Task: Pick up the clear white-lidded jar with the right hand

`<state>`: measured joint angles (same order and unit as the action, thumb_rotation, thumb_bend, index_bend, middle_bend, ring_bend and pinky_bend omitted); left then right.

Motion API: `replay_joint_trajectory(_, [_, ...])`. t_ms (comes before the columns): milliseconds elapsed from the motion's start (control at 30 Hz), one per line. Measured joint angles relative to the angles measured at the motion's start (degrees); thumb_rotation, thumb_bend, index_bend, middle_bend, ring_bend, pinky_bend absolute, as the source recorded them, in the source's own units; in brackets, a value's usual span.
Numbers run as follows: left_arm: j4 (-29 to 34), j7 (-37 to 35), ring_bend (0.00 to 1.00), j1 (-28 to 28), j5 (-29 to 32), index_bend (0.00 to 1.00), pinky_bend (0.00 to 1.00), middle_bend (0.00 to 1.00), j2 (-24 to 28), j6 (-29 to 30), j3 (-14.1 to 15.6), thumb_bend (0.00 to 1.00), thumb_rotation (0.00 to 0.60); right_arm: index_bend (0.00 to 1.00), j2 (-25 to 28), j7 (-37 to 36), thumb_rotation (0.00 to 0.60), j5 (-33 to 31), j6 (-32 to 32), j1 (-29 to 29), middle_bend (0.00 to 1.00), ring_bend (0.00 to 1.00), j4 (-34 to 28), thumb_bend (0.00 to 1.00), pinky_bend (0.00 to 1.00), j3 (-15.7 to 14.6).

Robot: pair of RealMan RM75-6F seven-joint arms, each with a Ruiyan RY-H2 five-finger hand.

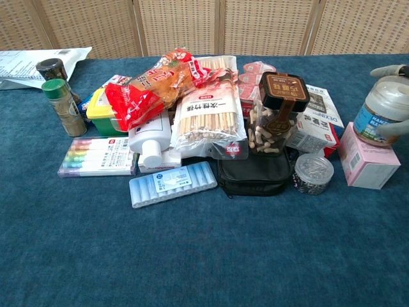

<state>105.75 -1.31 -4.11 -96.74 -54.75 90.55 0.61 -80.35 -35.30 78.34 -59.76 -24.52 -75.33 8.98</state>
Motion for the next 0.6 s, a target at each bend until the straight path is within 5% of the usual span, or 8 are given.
replay_joint_trajectory(600, [-0.97, -1.01, 0.0, 0.08, -0.85, 0.0, 0.0, 0.05, -0.4, 0.05, 0.22, 0.28, 0.409, 0.06, 6.23, 1.56, 0.6, 0.36, -0.35, -3.03, 0.58, 0.46, -9.02, 0.11, 0.32, 4.3])
